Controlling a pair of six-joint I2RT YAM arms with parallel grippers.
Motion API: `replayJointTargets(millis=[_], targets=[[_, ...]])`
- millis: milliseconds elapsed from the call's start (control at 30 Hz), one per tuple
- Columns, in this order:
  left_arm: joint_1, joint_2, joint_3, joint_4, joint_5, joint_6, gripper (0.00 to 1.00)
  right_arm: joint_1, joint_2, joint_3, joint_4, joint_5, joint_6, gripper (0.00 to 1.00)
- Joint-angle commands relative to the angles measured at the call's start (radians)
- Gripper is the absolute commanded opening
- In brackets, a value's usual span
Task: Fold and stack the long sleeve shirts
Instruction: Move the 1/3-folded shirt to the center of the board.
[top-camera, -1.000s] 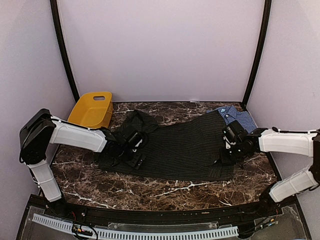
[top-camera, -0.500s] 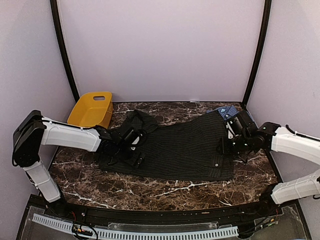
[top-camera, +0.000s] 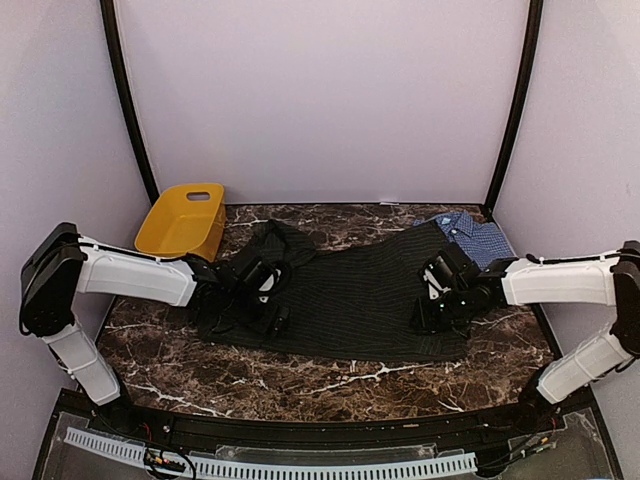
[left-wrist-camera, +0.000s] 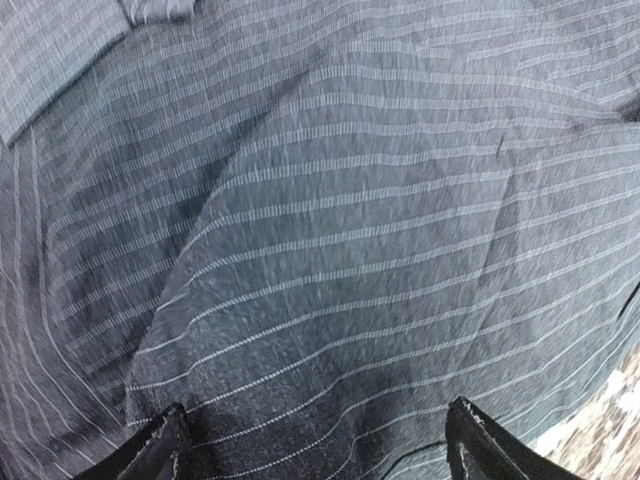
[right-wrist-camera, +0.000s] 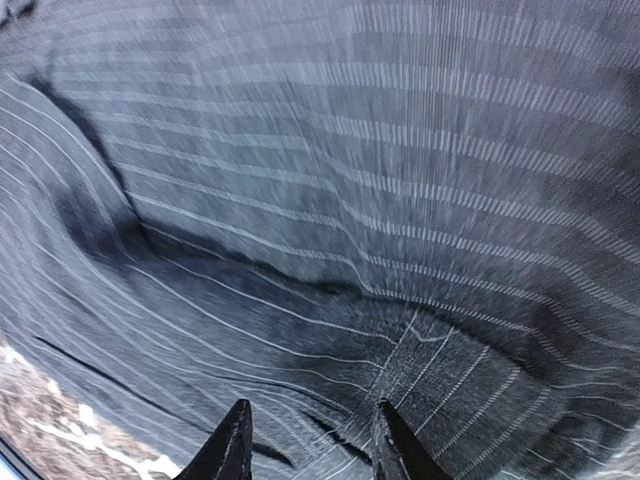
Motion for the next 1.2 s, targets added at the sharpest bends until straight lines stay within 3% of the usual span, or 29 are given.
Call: replayJointTargets(millis=[0, 267, 633, 767, 1167], targets=[[0.015, -0.003, -0.039, -0.003, 0.038, -0.023, 0.87, 0.006, 0.040, -0.046, 0.070, -0.024, 0.009, 0.37], [0.049, 0.036, -0.066, -0.049, -0.019, 0.000, 0.86, 0.006, 0.055, -0.111, 0.012, -0.052, 0.065, 0.37], [0.037, -0.046, -0.210, -0.032, 0.099, -0.109, 0.84, 0.048, -0.025, -0.186, -0.049, -0.087, 0.133, 0.37], [-0.013, -0.118, -0.274, -0.052, 0.092, -0.180, 0.83, 0.087, -0.051, -0.190, -0.096, -0.066, 0.169, 0.37], [-0.242, -0.146, -0.349, -0.150, 0.101, -0.393, 0.81, 0.181, -0.159, -0.216, -0.270, -0.008, 0.260, 0.37]])
